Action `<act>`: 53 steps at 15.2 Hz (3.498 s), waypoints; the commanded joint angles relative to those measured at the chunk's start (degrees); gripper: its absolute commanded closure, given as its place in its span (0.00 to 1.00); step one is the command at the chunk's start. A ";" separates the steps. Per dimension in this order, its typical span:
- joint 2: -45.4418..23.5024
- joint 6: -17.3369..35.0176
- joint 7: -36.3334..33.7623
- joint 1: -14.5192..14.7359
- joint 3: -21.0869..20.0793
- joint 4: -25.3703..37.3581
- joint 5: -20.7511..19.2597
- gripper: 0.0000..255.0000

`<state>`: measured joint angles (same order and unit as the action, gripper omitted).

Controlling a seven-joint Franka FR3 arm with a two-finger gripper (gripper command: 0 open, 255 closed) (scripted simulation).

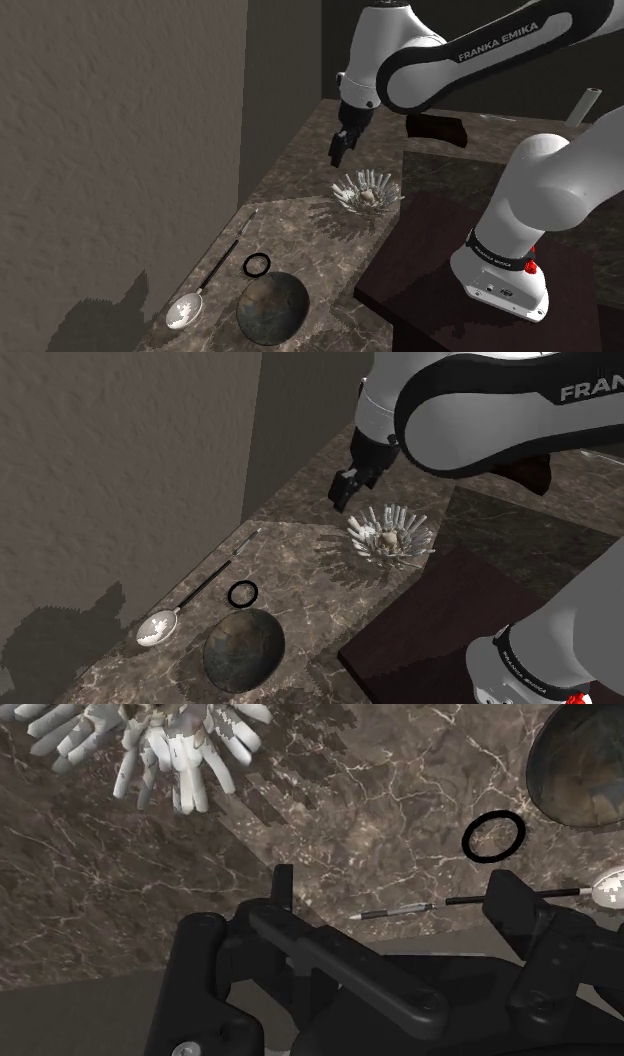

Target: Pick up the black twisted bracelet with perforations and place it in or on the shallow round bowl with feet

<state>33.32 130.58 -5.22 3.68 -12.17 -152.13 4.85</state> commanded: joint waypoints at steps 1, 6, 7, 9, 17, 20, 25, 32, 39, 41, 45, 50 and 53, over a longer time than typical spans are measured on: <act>-4.15 5.09 -1.92 0.15 -1.94 -0.43 0.13 0.00; -14.93 16.00 -7.41 -0.78 -6.80 0.24 -1.85 0.00; -17.29 18.06 -8.88 -1.24 -7.87 0.66 -2.85 0.00; -22.19 21.96 -12.46 -2.44 -10.07 1.80 -5.82 0.00; -43.56 31.64 -38.33 -2.64 -10.99 11.21 -34.08 0.00; -50.97 33.08 -46.88 2.37 -6.43 16.47 -43.12 0.00; -62.28 34.92 -55.72 10.61 0.26 26.11 -51.10 0.00; -71.41 36.50 -59.71 15.34 4.18 34.30 -54.23 0.00; -75.31 37.77 -60.79 16.59 5.90 37.28 -55.34 0.00; -75.31 37.77 -60.79 16.59 5.90 37.28 -55.34 0.00; -75.30 37.76 -60.78 16.58 5.90 37.28 -55.34 1.00; -75.26 37.70 -60.67 16.50 5.82 37.29 -55.28 1.00; -75.48 37.19 -59.70 15.82 5.23 37.92 -54.74 1.00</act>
<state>-41.59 167.79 -65.04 19.47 -6.74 -114.06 -49.96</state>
